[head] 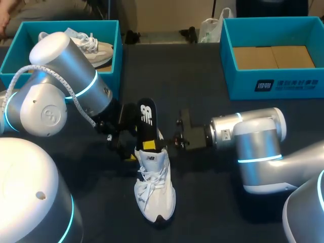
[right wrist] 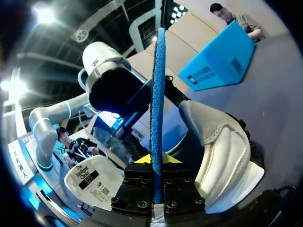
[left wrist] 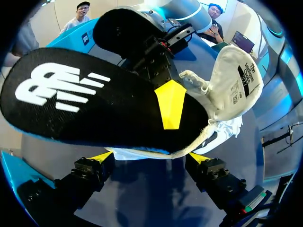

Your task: Take the shoe out of the shoebox, open the shoe tongue, remove and reinsert the insole, then place the shoe into the shoebox

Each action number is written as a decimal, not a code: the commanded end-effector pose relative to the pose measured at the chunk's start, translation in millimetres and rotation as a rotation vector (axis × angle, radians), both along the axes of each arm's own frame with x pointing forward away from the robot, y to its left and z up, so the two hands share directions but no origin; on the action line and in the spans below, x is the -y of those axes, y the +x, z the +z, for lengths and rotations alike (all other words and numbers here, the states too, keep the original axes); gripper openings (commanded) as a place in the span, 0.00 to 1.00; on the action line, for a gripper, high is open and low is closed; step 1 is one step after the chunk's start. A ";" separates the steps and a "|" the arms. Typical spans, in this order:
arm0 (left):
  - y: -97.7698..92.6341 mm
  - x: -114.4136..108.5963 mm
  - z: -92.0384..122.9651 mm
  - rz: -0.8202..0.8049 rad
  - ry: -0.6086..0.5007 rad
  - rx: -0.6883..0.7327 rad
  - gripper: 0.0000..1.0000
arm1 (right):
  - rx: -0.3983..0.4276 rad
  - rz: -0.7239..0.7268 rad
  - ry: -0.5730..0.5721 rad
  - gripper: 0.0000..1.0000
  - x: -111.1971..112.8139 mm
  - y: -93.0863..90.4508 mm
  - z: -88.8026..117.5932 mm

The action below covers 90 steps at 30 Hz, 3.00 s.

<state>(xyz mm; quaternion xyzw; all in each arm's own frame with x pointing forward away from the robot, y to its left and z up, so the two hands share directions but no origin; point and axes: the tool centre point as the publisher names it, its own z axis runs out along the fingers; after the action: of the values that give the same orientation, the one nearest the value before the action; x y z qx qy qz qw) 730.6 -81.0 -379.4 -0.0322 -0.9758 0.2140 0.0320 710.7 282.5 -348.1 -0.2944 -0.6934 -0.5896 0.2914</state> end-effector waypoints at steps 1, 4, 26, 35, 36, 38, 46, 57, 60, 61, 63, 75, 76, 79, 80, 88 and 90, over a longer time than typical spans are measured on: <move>-0.1 0.3 -0.6 0.000 0.000 0.000 1.00 | -0.018 0.010 -0.025 0.00 -3.4 -4.9 -3.6; -0.1 0.3 -0.6 0.000 0.000 0.000 1.00 | -0.018 0.010 -0.028 0.00 -3.7 -6.3 -2.9; -0.1 0.3 -0.6 0.000 0.000 0.000 1.00 | 0.083 -0.003 -0.046 0.37 -6.4 12.0 25.9; -0.1 0.3 -0.6 0.000 0.000 0.000 1.00 | 0.098 -0.067 -0.007 0.40 1.3 18.2 24.9; -0.1 0.3 -0.6 0.000 0.000 0.000 1.00 | 0.103 -0.075 0.000 0.39 1.9 18.5 25.5; -0.1 0.3 -0.6 0.000 0.000 0.000 1.00 | 0.112 -0.086 0.010 0.35 2.7 19.0 26.9; -0.1 0.3 -0.6 0.000 0.000 0.000 1.00 | 0.115 -0.082 -0.002 0.00 -1.9 18.8 27.5; -0.1 0.3 -0.6 0.000 0.000 0.000 1.00 | -0.020 -0.046 -0.060 0.00 -4.5 10.8 0.7; -0.1 0.3 -0.6 0.000 0.000 0.000 1.00 | -0.042 -0.048 -0.074 0.00 -5.0 3.7 -5.3; -0.1 0.3 -0.6 0.000 0.000 0.000 1.00 | -0.044 -0.048 -0.074 0.00 -5.0 0.7 -6.6; -0.1 0.3 -0.6 0.000 0.000 0.000 1.00 | -0.045 -0.050 -0.075 0.00 -4.8 -5.4 -8.0; -0.1 0.3 -0.6 0.000 0.000 0.000 1.00 | 0.041 -0.065 -0.089 0.44 -8.0 -12.0 9.2; -0.1 0.3 -0.6 0.000 0.000 0.000 1.00 | 0.052 -0.066 -0.091 0.43 -7.9 -11.3 12.0; -0.1 0.3 -0.6 0.000 0.000 0.000 1.00 | 0.079 -0.069 -0.097 0.43 -7.3 -10.5 13.1; -0.1 0.3 -0.6 0.000 0.000 0.000 1.00 | 0.088 -0.070 -0.097 0.43 -6.9 -10.0 14.3; -0.1 0.3 -0.6 0.000 0.000 0.000 1.00 | 0.149 -0.103 -0.062 0.43 -2.1 -3.7 25.7; -0.1 0.3 -0.6 0.000 0.000 0.000 1.00 | 0.156 -0.112 -0.052 0.43 -1.0 -0.3 28.2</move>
<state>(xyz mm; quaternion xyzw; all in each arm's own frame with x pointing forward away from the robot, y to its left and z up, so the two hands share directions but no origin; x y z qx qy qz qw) 730.6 -81.2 -379.4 -0.0322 -0.9758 0.2141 0.0320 711.2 286.4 -322.4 -0.2913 -0.7171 -0.6009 0.1997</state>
